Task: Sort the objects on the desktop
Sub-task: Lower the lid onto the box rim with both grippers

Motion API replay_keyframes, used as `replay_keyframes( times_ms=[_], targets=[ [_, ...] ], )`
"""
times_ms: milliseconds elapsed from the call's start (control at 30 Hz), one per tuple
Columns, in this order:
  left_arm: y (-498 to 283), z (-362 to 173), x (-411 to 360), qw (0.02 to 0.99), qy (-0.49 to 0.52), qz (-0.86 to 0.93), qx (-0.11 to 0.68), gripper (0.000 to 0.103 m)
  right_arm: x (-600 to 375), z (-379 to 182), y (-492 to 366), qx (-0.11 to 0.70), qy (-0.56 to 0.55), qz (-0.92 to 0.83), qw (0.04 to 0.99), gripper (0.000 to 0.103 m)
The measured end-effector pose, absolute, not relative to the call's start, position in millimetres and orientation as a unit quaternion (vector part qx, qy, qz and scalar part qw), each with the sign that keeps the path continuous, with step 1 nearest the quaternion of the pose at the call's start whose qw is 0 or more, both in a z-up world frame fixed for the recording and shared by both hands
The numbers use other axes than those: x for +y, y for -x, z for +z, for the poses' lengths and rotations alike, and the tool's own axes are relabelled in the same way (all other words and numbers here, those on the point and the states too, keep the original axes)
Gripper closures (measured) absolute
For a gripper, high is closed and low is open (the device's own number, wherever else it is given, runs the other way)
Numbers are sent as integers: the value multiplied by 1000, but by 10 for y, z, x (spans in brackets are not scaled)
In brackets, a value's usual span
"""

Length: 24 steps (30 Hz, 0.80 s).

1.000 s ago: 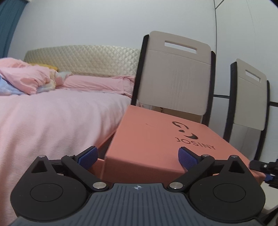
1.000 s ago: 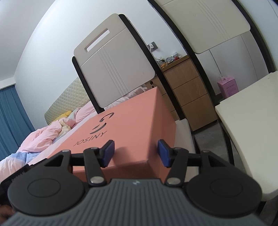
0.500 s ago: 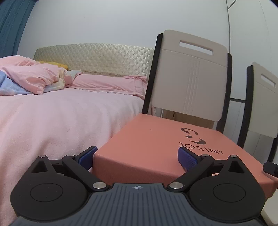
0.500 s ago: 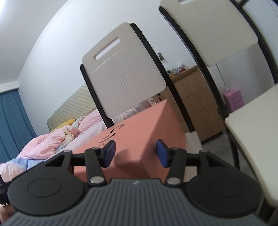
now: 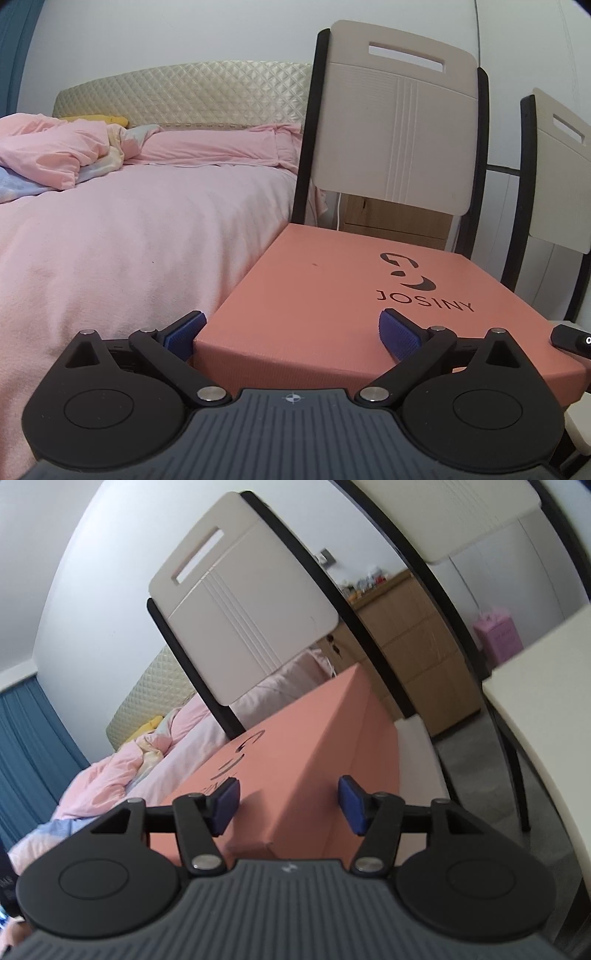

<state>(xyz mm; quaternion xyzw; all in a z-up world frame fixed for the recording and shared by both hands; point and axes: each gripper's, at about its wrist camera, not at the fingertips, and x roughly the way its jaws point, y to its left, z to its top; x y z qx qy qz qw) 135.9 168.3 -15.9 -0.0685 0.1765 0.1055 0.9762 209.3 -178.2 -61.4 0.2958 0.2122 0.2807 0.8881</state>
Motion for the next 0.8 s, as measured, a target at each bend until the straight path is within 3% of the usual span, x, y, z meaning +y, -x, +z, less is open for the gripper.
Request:
replay_keyframes(
  times_ms=[800],
  targets=[
    [-1187, -254, 1171, 978, 75, 42, 190, 1, -2331, -492, -1633, 184, -221, 247, 925, 49]
  ],
)
